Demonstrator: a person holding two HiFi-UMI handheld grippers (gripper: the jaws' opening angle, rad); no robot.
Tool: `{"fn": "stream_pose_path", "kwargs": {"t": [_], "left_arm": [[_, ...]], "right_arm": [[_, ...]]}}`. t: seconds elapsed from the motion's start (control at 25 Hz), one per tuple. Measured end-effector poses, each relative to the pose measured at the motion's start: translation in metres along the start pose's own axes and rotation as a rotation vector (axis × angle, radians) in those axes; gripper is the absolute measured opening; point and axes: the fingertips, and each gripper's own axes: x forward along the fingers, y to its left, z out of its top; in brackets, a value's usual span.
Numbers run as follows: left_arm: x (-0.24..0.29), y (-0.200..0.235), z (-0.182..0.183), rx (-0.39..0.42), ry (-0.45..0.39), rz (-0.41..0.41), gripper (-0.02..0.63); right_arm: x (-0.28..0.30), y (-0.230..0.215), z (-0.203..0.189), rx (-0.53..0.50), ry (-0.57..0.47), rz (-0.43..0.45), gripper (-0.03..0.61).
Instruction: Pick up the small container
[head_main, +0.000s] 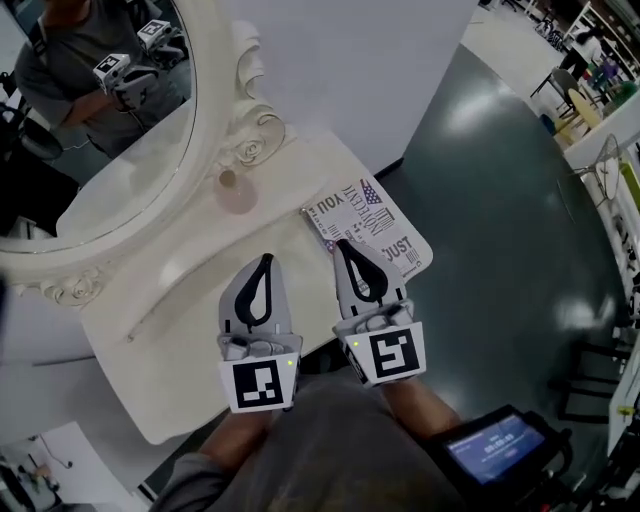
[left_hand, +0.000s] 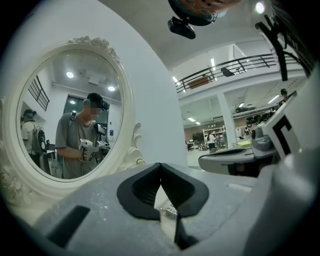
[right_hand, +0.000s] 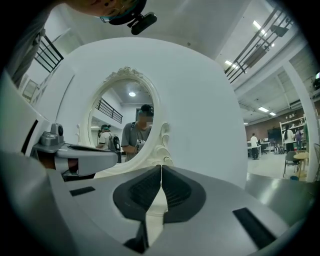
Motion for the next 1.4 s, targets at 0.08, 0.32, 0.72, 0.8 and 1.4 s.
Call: {"fn": "stream_pose_path", "kwargs": {"t": [0.08, 0.32, 0.72, 0.8, 1.4], "left_arm": [[0.012, 0.002, -0.001, 0.000, 0.011, 0.030, 0.014], [0.046, 0.012, 0.001, -0.001, 0.033, 0.138, 0.014], [0.072, 0.020, 0.015, 0.039, 0.049, 0.284, 0.014], [0.074, 0.027, 0.013, 0.038, 0.058, 0.307, 0.014], [0.100, 0.088, -0.038, -0.026, 0.112, 0.385, 0.015]], "right_arm": [[0.014, -0.008, -0.001, 0.010, 0.014, 0.028, 0.015], [0.054, -0.024, -0.002, 0.022, 0.011, 0.150, 0.015], [0.099, -0.044, 0.011, 0.032, -0.008, 0.296, 0.015], [0.106, -0.041, 0.010, 0.034, -0.003, 0.317, 0.015], [0.147, -0.025, -0.034, 0.031, 0.117, 0.370, 0.015]]}}
